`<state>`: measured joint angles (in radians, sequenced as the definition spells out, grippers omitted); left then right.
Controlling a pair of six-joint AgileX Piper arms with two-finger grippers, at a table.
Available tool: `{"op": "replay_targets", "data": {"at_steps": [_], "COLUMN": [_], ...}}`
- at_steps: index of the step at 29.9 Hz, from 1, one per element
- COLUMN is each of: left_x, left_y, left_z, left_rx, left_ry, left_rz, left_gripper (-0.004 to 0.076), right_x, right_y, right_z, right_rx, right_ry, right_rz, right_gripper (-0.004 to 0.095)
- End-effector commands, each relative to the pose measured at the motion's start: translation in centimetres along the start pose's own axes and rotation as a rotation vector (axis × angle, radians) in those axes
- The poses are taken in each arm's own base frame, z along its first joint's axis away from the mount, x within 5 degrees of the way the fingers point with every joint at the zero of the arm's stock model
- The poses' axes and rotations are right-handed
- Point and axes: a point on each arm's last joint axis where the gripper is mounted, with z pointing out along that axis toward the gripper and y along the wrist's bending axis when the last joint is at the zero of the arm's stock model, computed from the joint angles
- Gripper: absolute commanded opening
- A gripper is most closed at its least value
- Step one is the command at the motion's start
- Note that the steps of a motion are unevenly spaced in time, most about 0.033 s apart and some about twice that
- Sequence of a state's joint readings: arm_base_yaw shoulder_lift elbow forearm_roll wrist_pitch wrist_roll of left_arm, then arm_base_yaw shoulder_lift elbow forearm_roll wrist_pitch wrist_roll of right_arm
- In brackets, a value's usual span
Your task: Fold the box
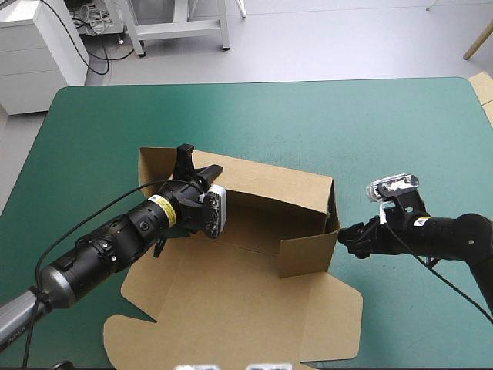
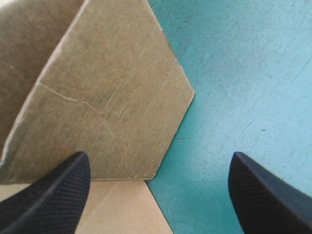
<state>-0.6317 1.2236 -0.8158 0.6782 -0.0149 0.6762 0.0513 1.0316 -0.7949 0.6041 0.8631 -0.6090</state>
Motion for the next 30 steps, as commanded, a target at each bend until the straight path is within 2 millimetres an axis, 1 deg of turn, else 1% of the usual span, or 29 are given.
{"op": "replay_targets", "data": {"at_steps": [1, 6, 10, 16, 21, 30], "left_x": [-0.6, -0.6, -0.4, -0.5, -0.6, -0.5], "left_y": [1.6, 1.5, 1.0, 0.6, 0.4, 0.4], "left_z": [-0.7, -0.6, 0.2, 1.0, 1.3, 1.3], "left_rx": [-0.080, -0.075, -0.047, -0.038, -0.036, -0.033], "left_ry": [-0.049, -0.046, -0.040, -0.057, -0.065, -0.063], "left_rz": [-0.029, -0.029, -0.025, -0.026, -0.026, -0.027], "left_gripper": [-0.0008, -0.0008, -0.0008, -0.0008, -0.0008, -0.0008], "right_x": [-0.8, -0.5, -0.2, -0.4, -0.9, -1.4], "right_y": [0.5, 0.6, 0.8, 0.9, 1.4, 3.2], "right_z": [-0.9, -0.7, -0.4, -0.4, 0.0, 2.9], "right_rx": [-0.015, -0.039, -0.072, -0.080, -0.065, -0.114], "right_ry": [-0.069, -0.053, -0.061, -0.078, -0.126, -0.088], "right_rz": [-0.017, -0.049, -0.060, -0.070, -0.134, -0.209], "right_gripper": [0.0723, 0.0723, 0.0722, 0.0723, 0.0723, 0.0722]}}
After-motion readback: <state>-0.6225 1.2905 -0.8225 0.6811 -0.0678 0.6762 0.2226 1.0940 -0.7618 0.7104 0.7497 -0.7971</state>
